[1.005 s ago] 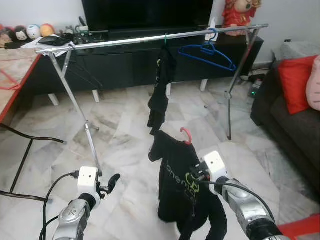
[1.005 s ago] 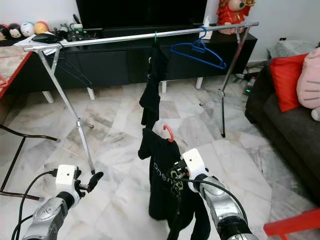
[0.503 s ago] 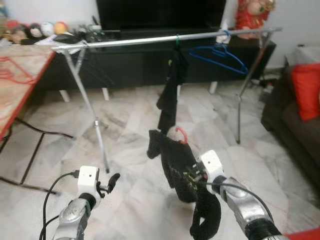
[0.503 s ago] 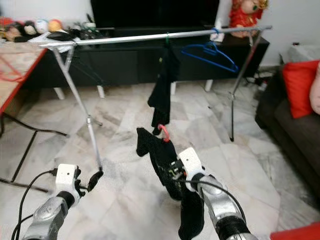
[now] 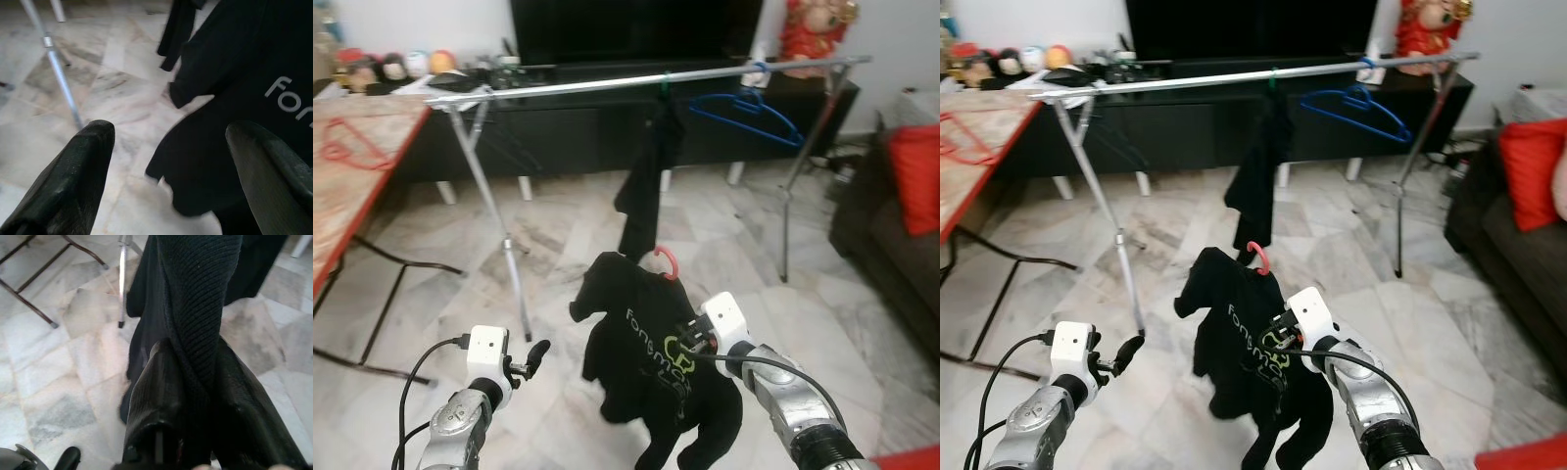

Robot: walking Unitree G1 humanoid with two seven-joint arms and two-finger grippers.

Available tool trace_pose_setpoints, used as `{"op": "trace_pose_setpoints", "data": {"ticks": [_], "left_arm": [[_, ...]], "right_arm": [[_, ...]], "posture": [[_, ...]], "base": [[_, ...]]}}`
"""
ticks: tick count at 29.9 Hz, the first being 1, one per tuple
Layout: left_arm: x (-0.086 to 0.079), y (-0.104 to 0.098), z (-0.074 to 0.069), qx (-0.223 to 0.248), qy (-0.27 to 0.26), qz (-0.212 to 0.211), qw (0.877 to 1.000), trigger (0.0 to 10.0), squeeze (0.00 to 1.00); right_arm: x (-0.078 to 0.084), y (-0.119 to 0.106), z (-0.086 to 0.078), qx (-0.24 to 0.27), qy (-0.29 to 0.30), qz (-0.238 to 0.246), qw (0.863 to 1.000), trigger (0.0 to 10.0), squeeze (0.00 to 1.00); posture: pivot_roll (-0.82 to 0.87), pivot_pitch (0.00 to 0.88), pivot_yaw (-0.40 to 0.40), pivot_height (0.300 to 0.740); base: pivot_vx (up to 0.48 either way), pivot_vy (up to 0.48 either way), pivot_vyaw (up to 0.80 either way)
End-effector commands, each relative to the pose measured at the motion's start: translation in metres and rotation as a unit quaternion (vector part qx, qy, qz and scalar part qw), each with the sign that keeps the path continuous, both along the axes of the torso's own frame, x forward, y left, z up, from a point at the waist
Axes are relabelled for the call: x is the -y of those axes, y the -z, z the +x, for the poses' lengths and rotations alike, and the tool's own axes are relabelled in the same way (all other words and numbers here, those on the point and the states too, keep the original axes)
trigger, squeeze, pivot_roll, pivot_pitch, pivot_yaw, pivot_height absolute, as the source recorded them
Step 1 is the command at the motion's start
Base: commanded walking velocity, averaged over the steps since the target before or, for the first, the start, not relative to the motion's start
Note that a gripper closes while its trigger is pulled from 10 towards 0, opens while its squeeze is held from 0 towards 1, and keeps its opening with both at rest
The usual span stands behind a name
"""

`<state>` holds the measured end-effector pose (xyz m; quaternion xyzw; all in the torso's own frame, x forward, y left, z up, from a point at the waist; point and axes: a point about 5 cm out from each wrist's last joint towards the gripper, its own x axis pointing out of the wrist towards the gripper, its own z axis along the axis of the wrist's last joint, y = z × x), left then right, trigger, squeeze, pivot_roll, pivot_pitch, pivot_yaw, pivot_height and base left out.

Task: Hang hanger

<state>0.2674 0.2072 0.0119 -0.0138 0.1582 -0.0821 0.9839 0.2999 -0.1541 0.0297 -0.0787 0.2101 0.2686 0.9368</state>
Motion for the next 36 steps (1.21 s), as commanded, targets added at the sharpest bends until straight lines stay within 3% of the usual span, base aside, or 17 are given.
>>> {"op": "trace_pose_setpoints", "data": {"ticks": [1,27,33,35,36], "left_arm": [[0.003,-0.001,0.001,-0.002,0.004,-0.007,1.000,10.0,0.00],[0.004,-0.002,0.000,-0.002,0.016,-0.008,1.000,10.0,0.00],[0.003,-0.006,0.004,0.000,0.031,-0.007,0.999,10.0,0.00],[0.009,-0.008,0.005,-0.009,0.088,-0.004,0.996,10.0,0.00],[0.009,-0.008,0.005,-0.009,0.088,-0.004,0.996,10.0,0.00]], "right_arm": [[-0.001,-0.008,0.007,0.017,-0.001,0.002,1.000,10.0,0.00],[0.000,-0.012,0.008,0.018,-0.018,-0.002,1.000,10.0,0.00],[-0.002,-0.017,0.003,0.013,-0.108,-0.008,0.994,10.0,0.00],[0.004,-0.023,-0.001,0.008,-0.182,-0.031,0.983,10.0,0.00],[0.004,-0.023,-0.001,0.008,-0.182,-0.031,0.983,10.0,0.00]], "posture": [[-0.03,0.000,-0.005,0.740],[-0.03,0.000,-0.006,0.740],[-0.03,0.000,-0.006,0.740],[-0.03,0.000,-0.008,0.740],[-0.03,0.000,-0.008,0.740]], "base": [[0.000,0.000,-0.78],[0.000,0.092,-0.74],[0.000,0.000,0.00],[0.000,0.000,0.00],[0.000,0.000,0.00]]}}
